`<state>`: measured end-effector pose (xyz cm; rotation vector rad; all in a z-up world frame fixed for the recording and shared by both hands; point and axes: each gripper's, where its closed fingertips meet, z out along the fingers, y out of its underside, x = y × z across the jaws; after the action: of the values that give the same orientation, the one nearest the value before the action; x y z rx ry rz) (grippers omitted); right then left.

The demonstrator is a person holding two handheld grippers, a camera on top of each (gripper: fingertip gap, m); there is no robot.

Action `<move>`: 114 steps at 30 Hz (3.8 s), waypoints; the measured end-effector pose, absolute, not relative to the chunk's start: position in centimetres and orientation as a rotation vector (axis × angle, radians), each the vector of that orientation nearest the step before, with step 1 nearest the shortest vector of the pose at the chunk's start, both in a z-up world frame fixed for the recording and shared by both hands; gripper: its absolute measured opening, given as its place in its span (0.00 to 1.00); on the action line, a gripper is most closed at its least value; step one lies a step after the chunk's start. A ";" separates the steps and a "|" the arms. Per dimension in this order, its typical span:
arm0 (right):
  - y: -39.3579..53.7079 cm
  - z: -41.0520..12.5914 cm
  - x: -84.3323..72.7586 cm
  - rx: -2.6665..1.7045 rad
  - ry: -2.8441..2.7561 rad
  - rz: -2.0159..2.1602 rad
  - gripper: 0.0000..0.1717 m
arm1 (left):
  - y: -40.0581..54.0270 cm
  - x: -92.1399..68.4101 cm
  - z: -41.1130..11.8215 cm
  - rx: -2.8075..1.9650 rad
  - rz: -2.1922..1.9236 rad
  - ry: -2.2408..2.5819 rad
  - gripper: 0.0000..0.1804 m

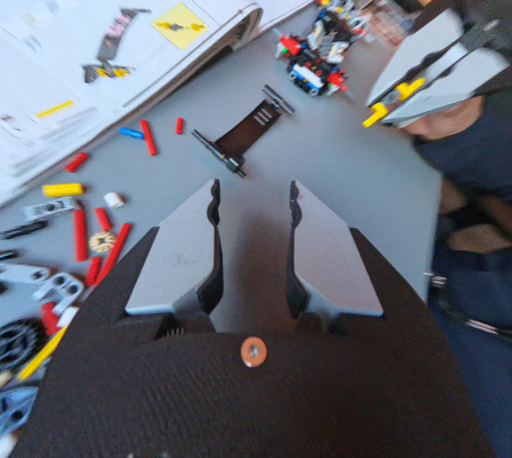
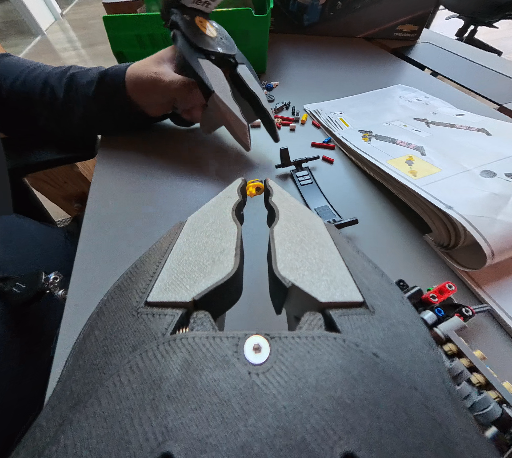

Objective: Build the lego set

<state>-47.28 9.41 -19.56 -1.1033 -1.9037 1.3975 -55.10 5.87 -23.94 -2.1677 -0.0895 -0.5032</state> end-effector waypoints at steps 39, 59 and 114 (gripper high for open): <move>9.6 -22.0 -47.1 -1.174 -1.965 1.394 0.06 | 8.4 -53.7 -26.5 -2.313 -0.429 0.123 0.07; 7.0 -22.3 -47.0 -0.946 -2.012 1.123 0.06 | 5.4 -50.5 -24.5 -1.899 0.325 0.840 0.08; -1.0 -24.6 -47.6 -0.788 -2.472 1.216 0.06 | -1.0 -47.7 -26.3 -2.112 0.055 0.769 0.08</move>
<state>-47.55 -1.01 -24.55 -0.7885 -2.4722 1.2159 -47.72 -1.05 -26.31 -2.1120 0.7685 0.0549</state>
